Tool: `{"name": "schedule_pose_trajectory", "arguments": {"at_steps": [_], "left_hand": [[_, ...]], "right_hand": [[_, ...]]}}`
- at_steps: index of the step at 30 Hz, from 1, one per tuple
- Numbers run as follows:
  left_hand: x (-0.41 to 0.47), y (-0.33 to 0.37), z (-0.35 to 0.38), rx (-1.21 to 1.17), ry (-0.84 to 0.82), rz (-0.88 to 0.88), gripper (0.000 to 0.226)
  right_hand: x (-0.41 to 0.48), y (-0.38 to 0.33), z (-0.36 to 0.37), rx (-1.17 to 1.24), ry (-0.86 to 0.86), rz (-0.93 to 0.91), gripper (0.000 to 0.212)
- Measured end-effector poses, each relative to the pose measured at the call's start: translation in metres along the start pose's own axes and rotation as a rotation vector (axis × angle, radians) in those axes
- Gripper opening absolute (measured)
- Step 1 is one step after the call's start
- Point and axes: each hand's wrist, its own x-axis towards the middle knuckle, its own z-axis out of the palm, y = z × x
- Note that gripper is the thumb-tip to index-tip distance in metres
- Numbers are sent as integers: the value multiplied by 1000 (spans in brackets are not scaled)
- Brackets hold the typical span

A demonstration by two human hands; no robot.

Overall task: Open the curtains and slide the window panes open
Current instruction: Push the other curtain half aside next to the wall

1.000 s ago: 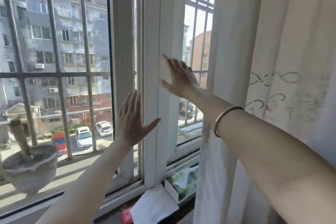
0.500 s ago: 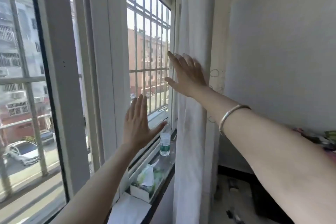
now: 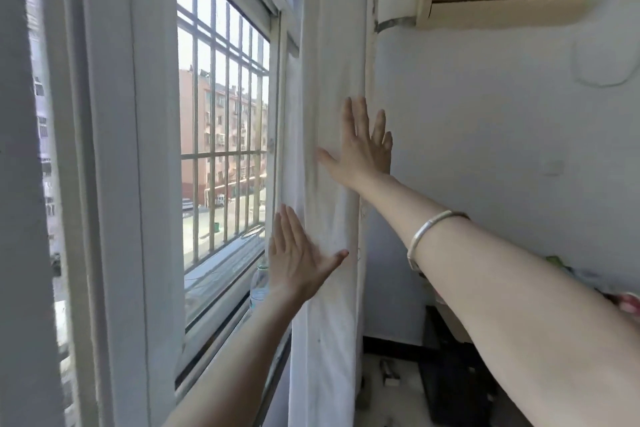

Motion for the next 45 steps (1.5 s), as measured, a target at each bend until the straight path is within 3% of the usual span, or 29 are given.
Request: {"name": "schedule_pose_trajectory", "arguments": {"at_steps": [7, 15, 19, 31, 45], "left_hand": [[48, 5, 47, -44, -15, -75, 110], [135, 7, 122, -2, 19, -49, 79], [187, 17, 169, 51, 40, -25, 67], [310, 9, 311, 183, 11, 14, 62], [505, -20, 486, -42, -14, 117, 64]], "right_hand": [[54, -5, 32, 171, 59, 83, 111], [124, 47, 102, 98, 148, 55, 72], [169, 82, 143, 91, 146, 26, 66], [274, 185, 266, 72, 109, 64, 68], [437, 287, 421, -127, 124, 153, 63]]}}
